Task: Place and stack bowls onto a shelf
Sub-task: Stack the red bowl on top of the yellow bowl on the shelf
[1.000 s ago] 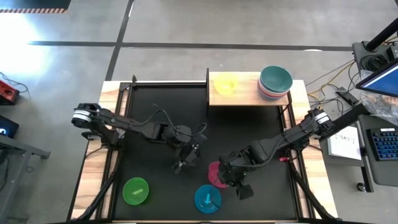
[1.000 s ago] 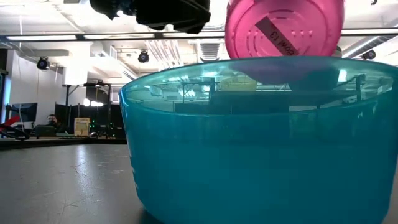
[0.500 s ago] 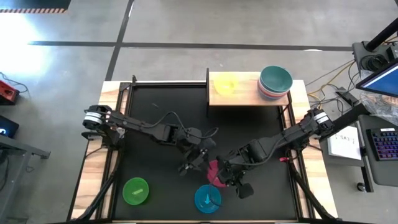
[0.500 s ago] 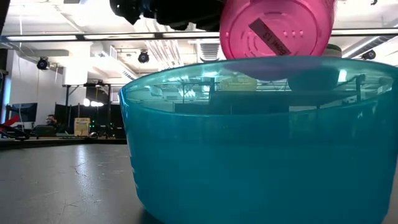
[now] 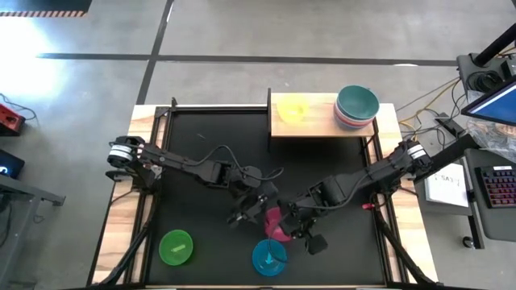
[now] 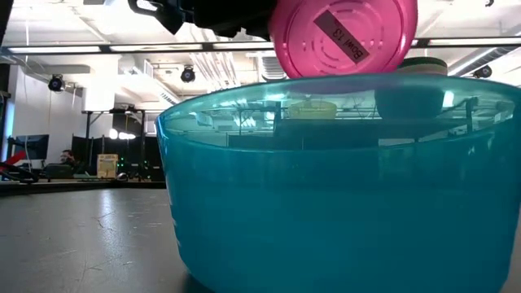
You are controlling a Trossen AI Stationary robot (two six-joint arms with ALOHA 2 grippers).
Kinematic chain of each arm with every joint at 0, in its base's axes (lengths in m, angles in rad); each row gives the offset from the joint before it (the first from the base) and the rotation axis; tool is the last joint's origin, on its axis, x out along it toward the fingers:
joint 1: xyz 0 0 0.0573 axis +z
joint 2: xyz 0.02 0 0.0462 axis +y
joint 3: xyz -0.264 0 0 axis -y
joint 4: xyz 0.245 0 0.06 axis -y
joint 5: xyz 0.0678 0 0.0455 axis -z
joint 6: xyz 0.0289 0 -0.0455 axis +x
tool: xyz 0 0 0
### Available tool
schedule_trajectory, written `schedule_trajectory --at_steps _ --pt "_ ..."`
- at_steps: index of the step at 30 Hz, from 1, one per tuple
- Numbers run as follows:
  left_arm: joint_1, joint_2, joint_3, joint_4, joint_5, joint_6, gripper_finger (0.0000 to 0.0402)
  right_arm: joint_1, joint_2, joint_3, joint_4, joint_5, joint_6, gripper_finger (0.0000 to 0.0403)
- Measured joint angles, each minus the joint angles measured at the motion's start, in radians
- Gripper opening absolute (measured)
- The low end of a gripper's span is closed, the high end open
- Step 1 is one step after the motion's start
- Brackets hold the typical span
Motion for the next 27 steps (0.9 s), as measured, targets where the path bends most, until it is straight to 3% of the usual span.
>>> schedule_trajectory --at_steps 5,12,21,27 --pt "-0.001 0.000 -0.001 -0.006 0.039 0.009 0.0009 -0.002 -0.002 0.013 0.002 -0.002 -0.002 0.0009" --pt "0.000 0.000 -0.003 -0.019 0.052 0.030 0.0002 -0.013 -0.001 0.005 0.010 0.016 0.111 0.0018" --pt "0.001 0.001 -0.003 -0.010 0.062 0.024 0.0001 -0.015 -0.001 0.023 -0.011 0.038 0.100 0.0094" --pt "0.001 0.000 -0.003 -0.011 0.062 0.006 0.0001 -0.022 -0.012 0.094 -0.150 0.093 0.075 0.0125"
